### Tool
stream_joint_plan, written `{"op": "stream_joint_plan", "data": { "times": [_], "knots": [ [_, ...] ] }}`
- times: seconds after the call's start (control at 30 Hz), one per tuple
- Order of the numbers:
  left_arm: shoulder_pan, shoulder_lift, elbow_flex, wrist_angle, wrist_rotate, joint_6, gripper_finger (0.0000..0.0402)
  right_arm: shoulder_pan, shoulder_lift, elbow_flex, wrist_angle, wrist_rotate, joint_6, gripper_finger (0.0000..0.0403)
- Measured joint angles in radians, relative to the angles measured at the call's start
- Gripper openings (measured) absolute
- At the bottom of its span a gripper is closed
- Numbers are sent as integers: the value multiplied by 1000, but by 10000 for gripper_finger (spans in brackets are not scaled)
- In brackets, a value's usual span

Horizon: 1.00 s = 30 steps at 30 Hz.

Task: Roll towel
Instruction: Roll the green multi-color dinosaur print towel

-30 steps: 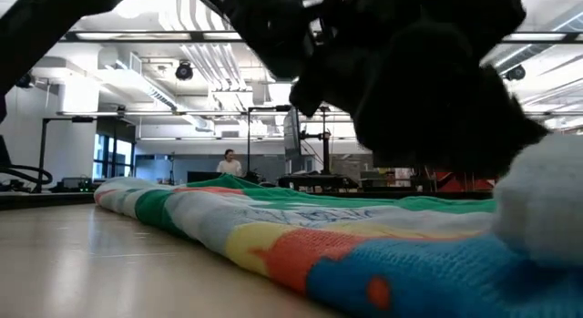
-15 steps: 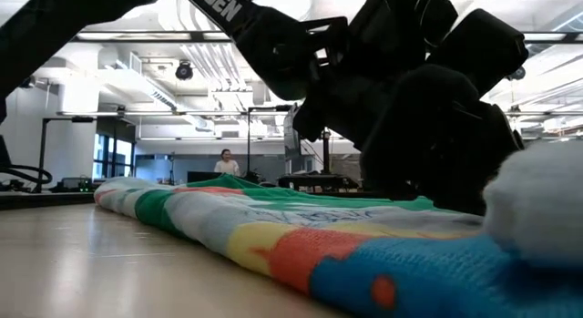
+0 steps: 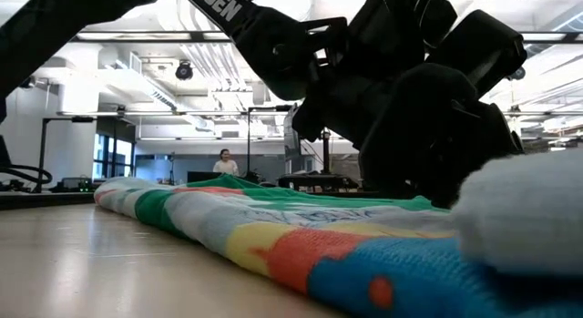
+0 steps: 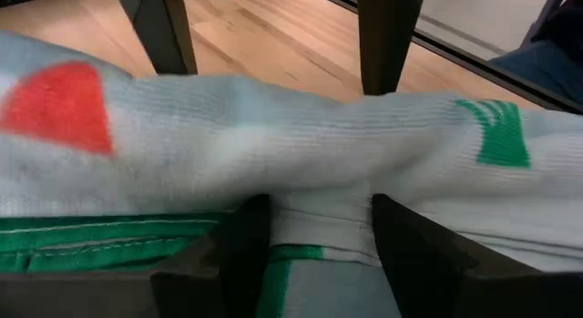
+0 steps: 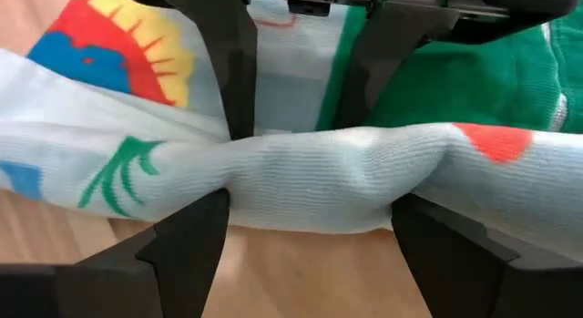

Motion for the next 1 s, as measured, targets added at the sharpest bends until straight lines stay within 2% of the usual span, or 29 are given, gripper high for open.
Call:
{"op": "stream_joint_plan", "data": {
  "times": [0.13,0.37,0.5,0.67,1.0],
  "knots": [
    [0,0,0,0,0,-2,171,33,-1,0,6,-83,46,300],
    [0,0,0,0,-1,-4,167,85,39,-1,34,-109,140,296],
    [0,0,0,5,0,-8,175,51,78,1,80,-80,82,294],
    [-1,0,0,6,0,-14,180,-4,80,-2,81,17,72,300],
    [0,0,-2,-1,0,-15,165,-78,40,4,74,12,-79,283]
  ]
}}
